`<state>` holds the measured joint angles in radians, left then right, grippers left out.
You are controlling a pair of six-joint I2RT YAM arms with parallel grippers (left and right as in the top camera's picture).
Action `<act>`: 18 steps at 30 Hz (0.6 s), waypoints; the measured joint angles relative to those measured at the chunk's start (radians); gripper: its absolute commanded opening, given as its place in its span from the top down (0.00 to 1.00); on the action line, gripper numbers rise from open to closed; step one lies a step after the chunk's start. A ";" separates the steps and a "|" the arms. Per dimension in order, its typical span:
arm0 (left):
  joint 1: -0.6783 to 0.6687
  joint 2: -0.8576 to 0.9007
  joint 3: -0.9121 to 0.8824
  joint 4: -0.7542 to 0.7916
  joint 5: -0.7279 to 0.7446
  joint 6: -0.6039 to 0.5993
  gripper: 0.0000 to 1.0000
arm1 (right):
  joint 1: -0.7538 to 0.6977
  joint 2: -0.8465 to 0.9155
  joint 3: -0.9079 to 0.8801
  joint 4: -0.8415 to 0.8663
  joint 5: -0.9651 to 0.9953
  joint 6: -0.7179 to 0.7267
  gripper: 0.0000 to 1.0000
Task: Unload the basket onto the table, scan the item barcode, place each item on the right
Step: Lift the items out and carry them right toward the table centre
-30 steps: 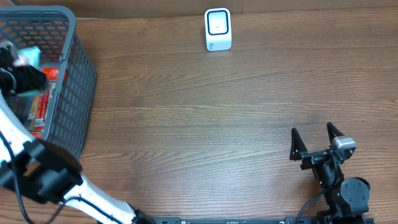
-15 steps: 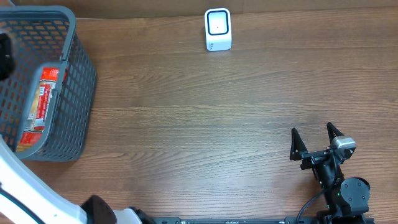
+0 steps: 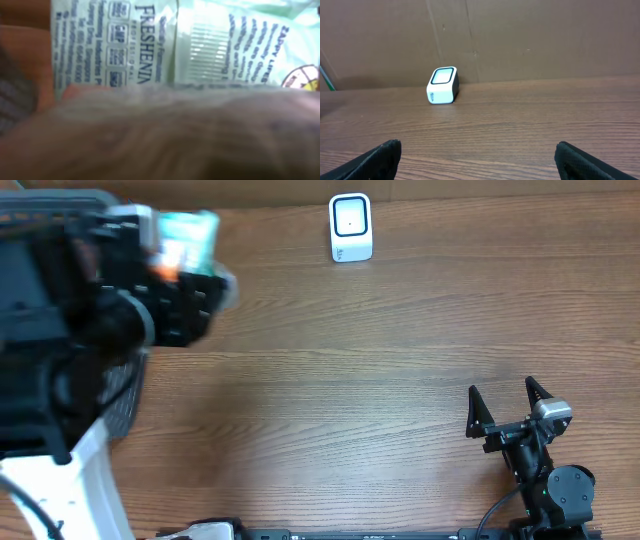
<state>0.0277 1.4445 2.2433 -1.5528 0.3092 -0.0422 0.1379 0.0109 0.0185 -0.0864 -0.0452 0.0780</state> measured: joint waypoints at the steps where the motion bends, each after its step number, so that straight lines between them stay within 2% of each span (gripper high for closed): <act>1: -0.053 0.000 -0.013 0.000 -0.026 -0.014 0.73 | 0.000 0.000 0.000 0.000 0.000 0.000 0.00; 5: -0.274 0.000 -0.104 0.023 -0.139 -0.093 0.74 | 0.000 0.000 0.000 0.001 0.000 0.000 0.00; 8: -0.437 0.002 -0.209 0.097 -0.215 -0.166 0.75 | 0.000 0.000 0.000 0.000 0.000 0.000 0.00; 18: -0.765 0.119 -0.545 0.393 -0.293 -0.313 0.77 | 0.000 0.000 0.000 0.000 0.000 0.000 0.00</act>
<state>-0.7376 1.5639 1.6981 -1.1595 0.0162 -0.3553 0.1379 0.0109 0.0185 -0.0860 -0.0452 0.0780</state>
